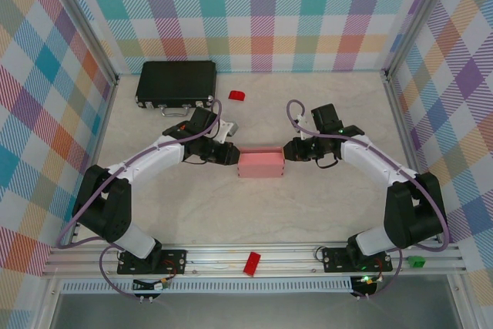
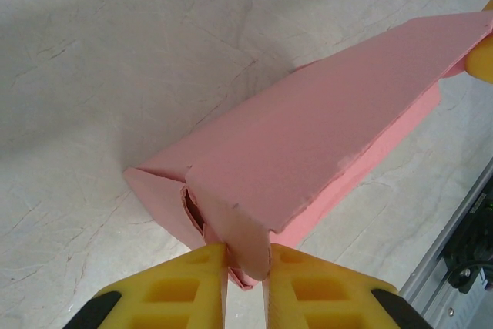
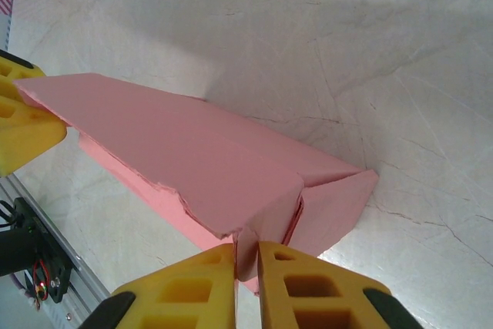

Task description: Fold the paper box

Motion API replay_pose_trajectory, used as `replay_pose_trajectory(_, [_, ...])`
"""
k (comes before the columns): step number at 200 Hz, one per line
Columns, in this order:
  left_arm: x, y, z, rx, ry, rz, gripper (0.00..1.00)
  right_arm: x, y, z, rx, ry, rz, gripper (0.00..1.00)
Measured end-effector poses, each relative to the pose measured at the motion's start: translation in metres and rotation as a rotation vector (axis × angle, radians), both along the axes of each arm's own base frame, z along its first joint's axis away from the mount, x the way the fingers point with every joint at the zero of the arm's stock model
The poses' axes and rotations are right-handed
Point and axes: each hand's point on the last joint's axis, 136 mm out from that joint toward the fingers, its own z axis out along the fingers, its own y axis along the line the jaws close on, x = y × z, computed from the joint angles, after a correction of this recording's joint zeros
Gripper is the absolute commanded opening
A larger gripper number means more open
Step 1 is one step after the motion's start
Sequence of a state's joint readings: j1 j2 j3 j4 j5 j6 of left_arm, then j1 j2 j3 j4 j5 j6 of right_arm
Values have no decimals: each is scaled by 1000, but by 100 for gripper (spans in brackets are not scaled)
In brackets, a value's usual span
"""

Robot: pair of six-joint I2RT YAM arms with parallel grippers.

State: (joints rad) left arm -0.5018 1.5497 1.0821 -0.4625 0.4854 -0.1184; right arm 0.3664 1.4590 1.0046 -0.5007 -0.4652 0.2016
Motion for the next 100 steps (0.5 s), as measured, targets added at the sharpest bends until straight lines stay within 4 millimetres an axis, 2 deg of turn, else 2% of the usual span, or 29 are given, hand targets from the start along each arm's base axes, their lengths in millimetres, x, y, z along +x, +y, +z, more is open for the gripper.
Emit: replay_pose_trajectory(100, [-6,0,-3,14,15,-17,19,-2,-3,-3,-18,8,1,15])
